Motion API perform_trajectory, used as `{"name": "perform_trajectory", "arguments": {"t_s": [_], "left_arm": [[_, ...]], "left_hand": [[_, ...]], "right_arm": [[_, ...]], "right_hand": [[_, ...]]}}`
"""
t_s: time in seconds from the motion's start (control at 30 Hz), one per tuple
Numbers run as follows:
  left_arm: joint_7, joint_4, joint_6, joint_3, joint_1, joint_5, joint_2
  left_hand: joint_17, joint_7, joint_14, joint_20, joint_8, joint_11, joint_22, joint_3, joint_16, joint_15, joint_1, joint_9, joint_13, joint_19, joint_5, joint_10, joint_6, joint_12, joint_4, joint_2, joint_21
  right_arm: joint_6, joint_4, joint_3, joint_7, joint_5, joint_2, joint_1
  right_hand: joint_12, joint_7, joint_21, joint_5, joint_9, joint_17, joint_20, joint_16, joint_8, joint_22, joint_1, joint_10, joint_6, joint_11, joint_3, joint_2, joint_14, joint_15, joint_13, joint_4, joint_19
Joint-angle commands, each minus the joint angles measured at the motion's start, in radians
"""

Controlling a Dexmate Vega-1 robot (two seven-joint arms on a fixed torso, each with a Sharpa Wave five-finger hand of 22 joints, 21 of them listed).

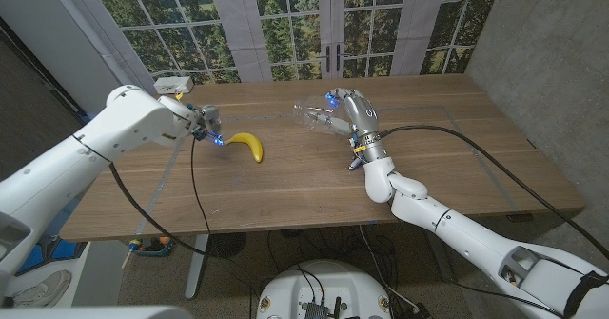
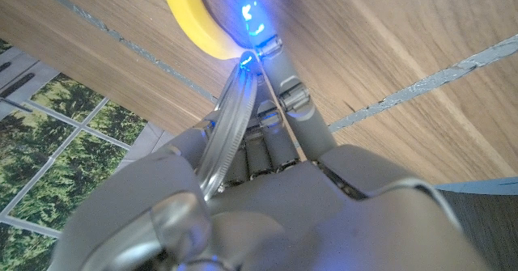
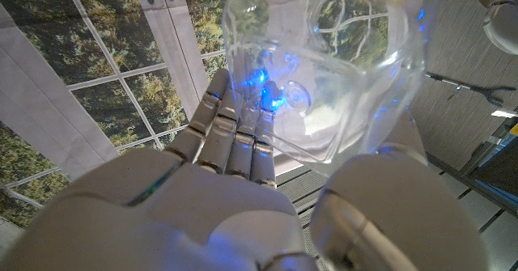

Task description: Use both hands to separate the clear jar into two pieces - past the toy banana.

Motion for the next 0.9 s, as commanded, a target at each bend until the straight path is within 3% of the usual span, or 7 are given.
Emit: {"name": "perform_trajectory", "arguments": {"t_s": [0.03,0.2,0.3,0.47,0.57,0.77,0.9], "left_arm": [[-0.111,0.019,0.097,0.087,-0.086,0.076,0.006],[-0.173,0.040,0.143,0.157,-0.148,0.117,0.007],[-0.240,0.051,0.168,0.225,-0.205,0.145,0.018],[-0.334,0.068,0.189,0.310,-0.274,0.181,0.029],[-0.366,0.077,0.195,0.334,-0.294,0.198,0.028],[-0.397,0.075,0.186,0.342,-0.296,0.224,0.035],[-0.394,0.060,0.175,0.319,-0.272,0.233,0.040]], "left_hand": [[0.003,0.036,-0.004,-0.002,-0.006,-0.002,0.006,-0.002,-0.005,-0.010,-0.003,0.002,0.002,-0.008,0.006,-0.015,-0.012,-0.005,0.004,-0.001,0.005],[0.004,0.036,-0.019,0.000,-0.015,0.010,0.006,-0.006,-0.011,-0.004,-0.006,-0.001,0.002,-0.012,0.006,-0.040,-0.029,-0.011,-0.001,-0.004,0.004],[0.004,0.037,-0.035,0.002,-0.027,0.019,0.005,-0.027,-0.017,0.011,-0.017,-0.005,0.002,-0.016,0.003,-0.078,-0.060,-0.018,-0.020,-0.026,0.004],[0.002,0.039,-0.070,0.008,-0.038,0.036,0.002,-0.050,-0.032,0.031,-0.035,-0.013,0.001,-0.024,0.002,-0.132,-0.101,-0.024,-0.036,-0.032,0.000],[0.001,0.039,-0.079,0.014,-0.043,0.044,0.000,-0.063,-0.036,0.039,-0.049,-0.018,-0.001,-0.026,0.001,-0.166,-0.129,-0.025,-0.044,-0.040,-0.002],[-0.016,0.041,-0.079,0.015,-0.040,0.044,-0.006,-0.126,-0.047,0.044,-0.104,-0.029,-0.008,-0.014,-0.003,-0.210,-0.175,-0.017,-0.093,-0.138,-0.004],[-0.022,0.040,-0.103,0.026,-0.042,0.044,-0.009,-0.156,-0.059,0.047,-0.142,-0.037,-0.012,-0.021,-0.004,-0.241,-0.199,-0.020,-0.103,-0.174,-0.013]], "right_arm": [[-0.060,0.007,-0.032,0.053,-0.008,-0.012,0.012],[-0.053,0.020,-0.039,0.060,0.003,-0.011,0.020],[-0.050,0.025,-0.045,0.065,0.005,-0.011,0.025],[-0.056,0.031,-0.055,0.079,0.002,-0.012,0.033],[-0.060,0.039,-0.062,0.081,-0.004,-0.011,0.037],[-0.085,0.048,-0.080,0.110,-0.019,-0.014,0.049],[-0.112,0.057,-0.094,0.127,-0.033,-0.012,0.058]], "right_hand": [[-0.005,-0.144,0.009,0.005,0.133,0.003,-0.060,0.002,0.049,0.002,0.250,0.220,0.159,-0.214,0.104,0.236,0.015,-0.150,-0.004,0.067,0.009],[-0.004,-0.143,0.010,0.004,0.130,0.003,-0.060,0.002,0.049,0.002,0.249,0.223,0.162,-0.211,0.104,0.235,0.015,-0.149,-0.005,0.067,0.011],[-0.007,-0.143,0.010,0.004,0.126,0.003,-0.060,0.001,0.047,0.002,0.249,0.224,0.163,-0.212,0.103,0.233,0.015,-0.149,-0.010,0.067,0.010],[-0.007,-0.143,0.011,0.004,0.126,0.003,-0.060,0.001,0.047,0.002,0.250,0.224,0.164,-0.210,0.104,0.234,0.015,-0.149,-0.009,0.067,0.009],[-0.006,-0.142,0.012,0.004,0.125,0.003,-0.059,0.001,0.046,0.001,0.250,0.225,0.165,-0.212,0.104,0.234,0.016,-0.150,-0.008,0.066,0.010],[-0.013,-0.143,0.015,0.003,0.117,0.005,-0.055,0.004,0.045,0.001,0.256,0.230,0.174,-0.206,0.104,0.228,0.017,-0.151,-0.022,0.061,0.017],[-0.020,-0.141,0.017,0.003,0.111,0.007,-0.052,0.005,0.044,0.001,0.261,0.232,0.183,-0.203,0.104,0.224,0.017,-0.151,-0.033,0.056,0.020]]}}
